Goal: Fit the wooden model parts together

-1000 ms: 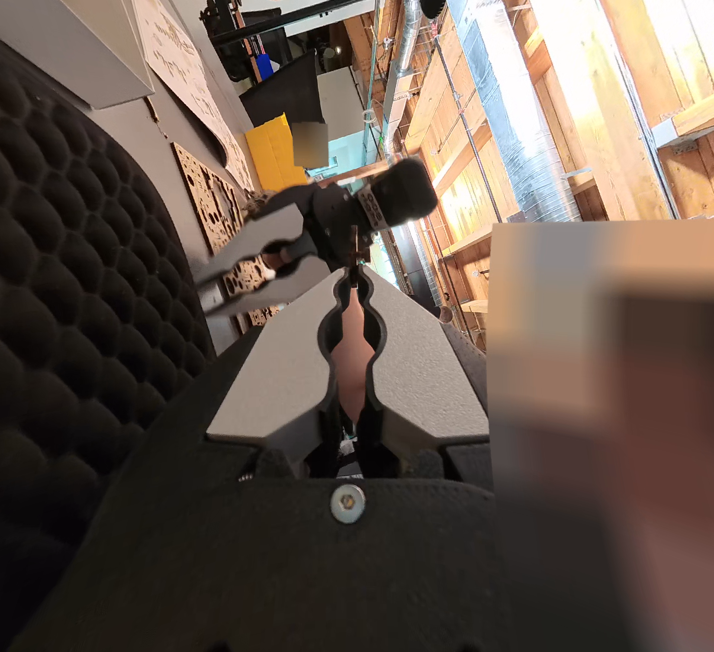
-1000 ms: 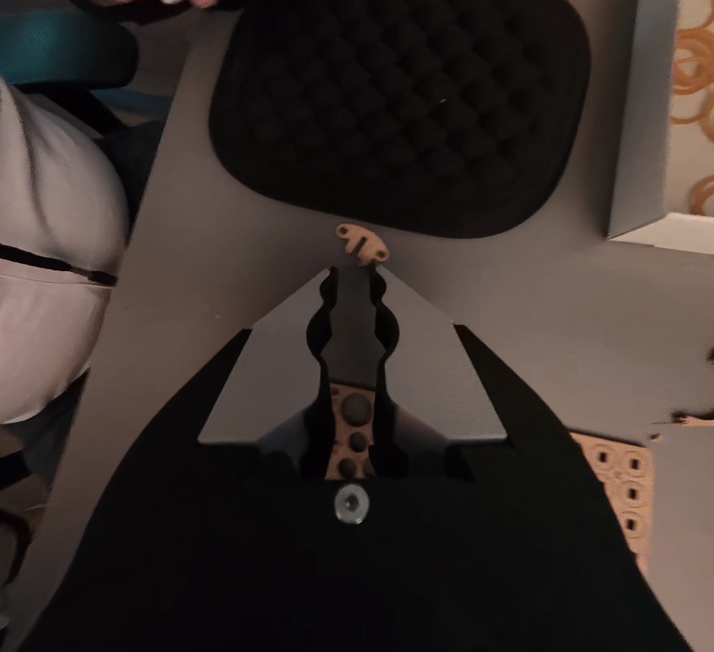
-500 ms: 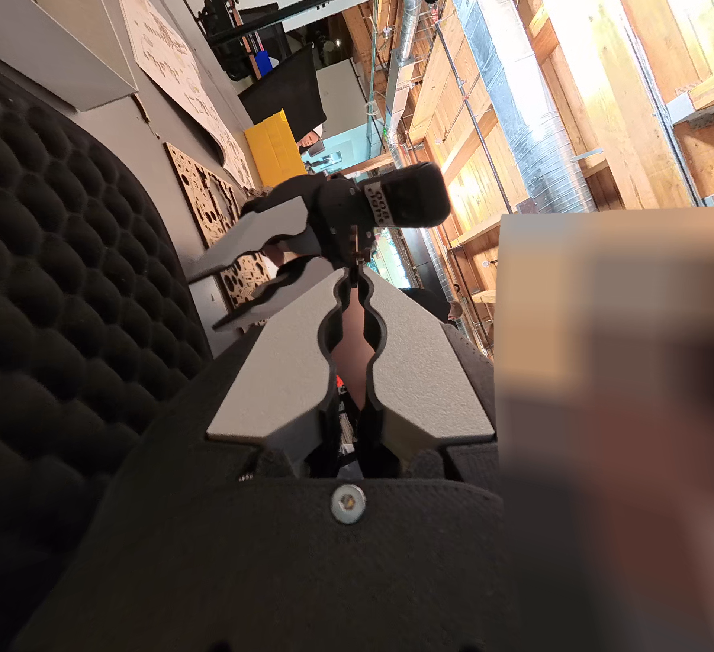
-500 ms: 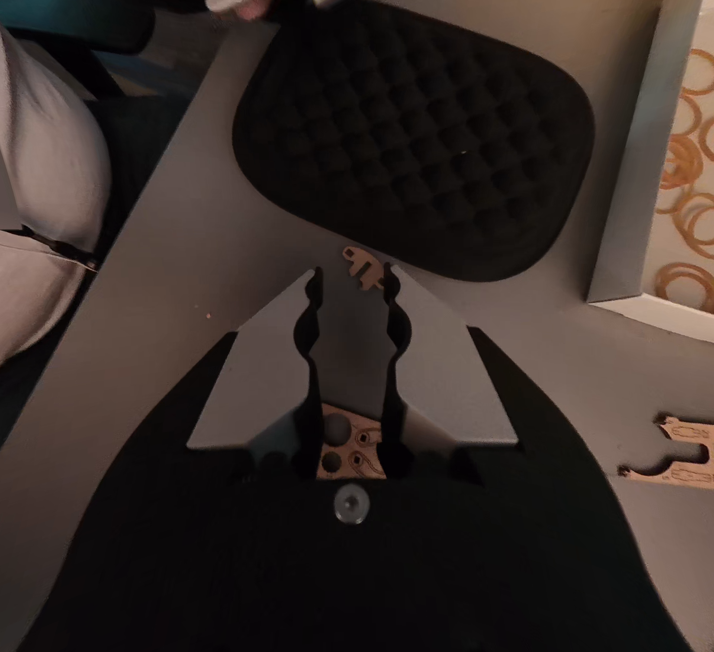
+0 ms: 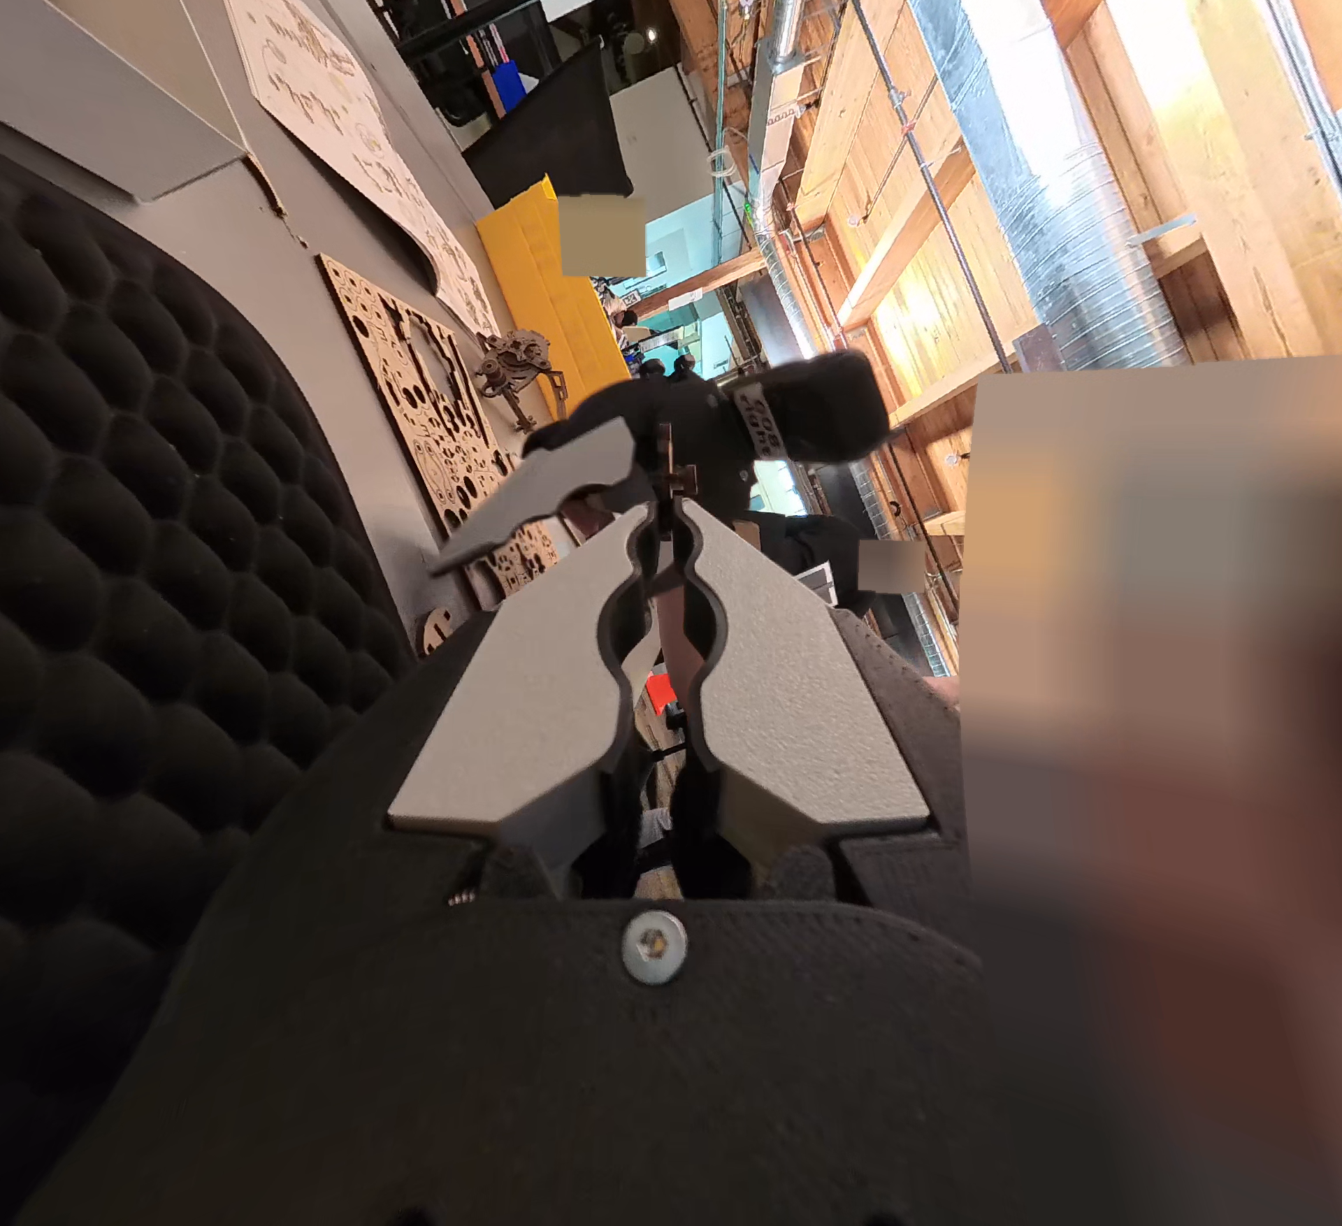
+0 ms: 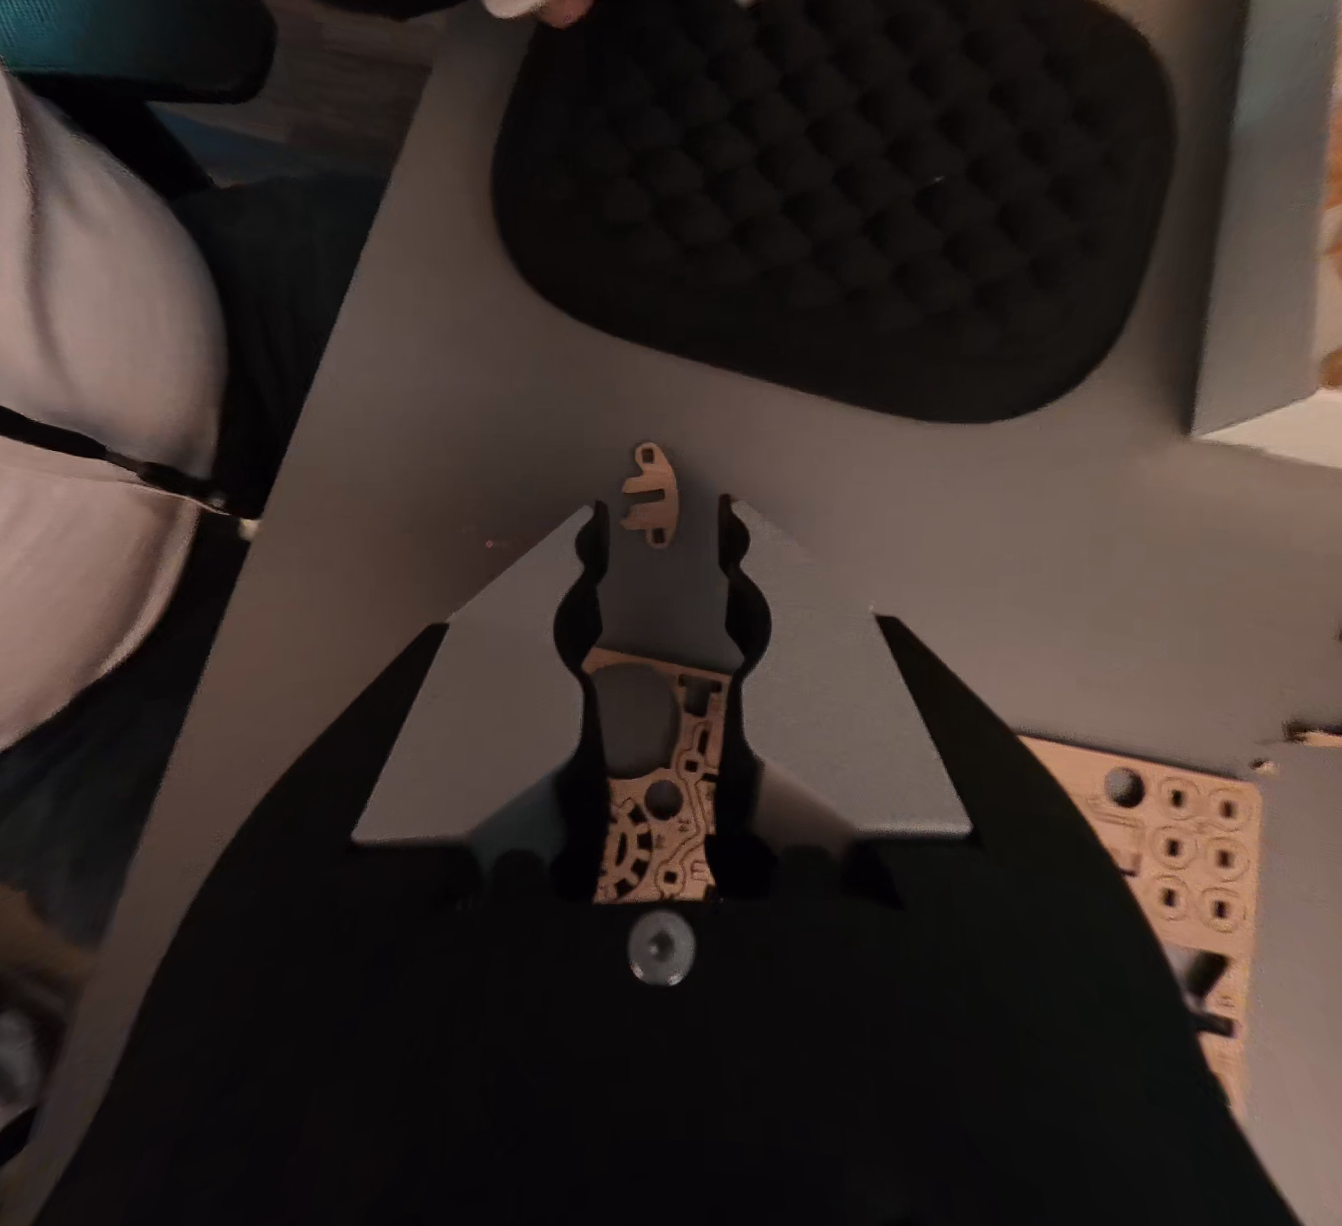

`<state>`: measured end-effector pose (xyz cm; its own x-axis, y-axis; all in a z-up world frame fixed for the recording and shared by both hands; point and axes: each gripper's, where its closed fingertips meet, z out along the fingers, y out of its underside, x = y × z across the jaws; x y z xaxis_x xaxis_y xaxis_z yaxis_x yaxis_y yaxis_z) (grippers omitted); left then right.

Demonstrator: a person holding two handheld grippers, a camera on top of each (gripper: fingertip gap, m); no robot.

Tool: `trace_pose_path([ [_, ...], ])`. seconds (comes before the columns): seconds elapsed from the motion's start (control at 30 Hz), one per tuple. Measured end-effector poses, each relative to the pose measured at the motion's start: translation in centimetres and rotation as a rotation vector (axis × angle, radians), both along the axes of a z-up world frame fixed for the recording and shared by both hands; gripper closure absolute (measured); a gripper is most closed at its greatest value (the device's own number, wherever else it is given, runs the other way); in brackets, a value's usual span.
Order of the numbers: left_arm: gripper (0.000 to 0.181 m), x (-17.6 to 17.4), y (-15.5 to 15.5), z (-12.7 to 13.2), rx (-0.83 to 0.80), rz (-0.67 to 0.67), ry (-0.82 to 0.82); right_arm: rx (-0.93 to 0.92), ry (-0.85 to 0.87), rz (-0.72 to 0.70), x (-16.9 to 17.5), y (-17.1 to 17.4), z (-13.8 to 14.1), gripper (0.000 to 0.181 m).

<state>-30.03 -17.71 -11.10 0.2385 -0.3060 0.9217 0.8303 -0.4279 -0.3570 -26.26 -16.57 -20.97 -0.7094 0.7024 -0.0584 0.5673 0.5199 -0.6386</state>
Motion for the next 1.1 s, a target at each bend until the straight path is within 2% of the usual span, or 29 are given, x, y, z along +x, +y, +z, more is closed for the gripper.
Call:
trace_pose_path([
  [0.07, 0.18, 0.0, 0.0, 0.0, -0.002, 0.003, -0.003, -0.047, -0.103, -0.018, 0.8, -0.4, -0.5, 0.155],
  [0.13, 0.18, 0.1, -0.2, 0.1, -0.001, 0.007, 0.0, -0.114, -0.134, -0.014, 1.8, -1.4, 0.1, 0.157],
  [0.27, 0.181, 0.0, -0.4, 0.1, 0.001, 0.008, 0.003, -0.135, -0.156, 0.026, 4.0, -3.7, -0.4, 0.16],
  [0.33, 0.181, 0.1, -0.5, 0.2, 0.0, 0.006, 0.006, -0.133, -0.108, 0.049, 4.3, -4.3, -0.1, 0.162],
  [0.43, 0.18, 0.2, -0.6, 0.2, -0.003, 0.003, 0.016, -0.052, 0.061, 0.024, 2.7, -2.5, 0.5, 0.158],
  [0.5, 0.18, 0.3, -0.7, 0.2, -0.004, 0.004, 0.023, -0.026, 0.144, 0.034, 1.7, -1.5, 0.9, 0.144],
  [0.7, 0.18, 0.6, -1.1, 0.2, -0.011, 0.013, 0.034, 0.018, 0.141, 0.228, 1.0, -1.8, 1.0, 0.133],
  [0.87, 0.18, 0.8, -1.2, 0.1, -0.019, 0.014, 0.046, 0.024, 0.071, 0.323, 0.8, -2.4, -0.5, 0.137],
  [0.97, 0.18, 0.9, -1.1, 0.0, -0.028, 0.013, 0.061, -0.011, 0.075, 0.315, 0.5, -2.2, -0.6, 0.15],
  [1.1, 0.18, 0.8, -0.5, -0.5, -0.046, 0.014, 0.077, -0.064, 0.095, 0.268, 0.4, -2.2, -0.6, 0.151],
])
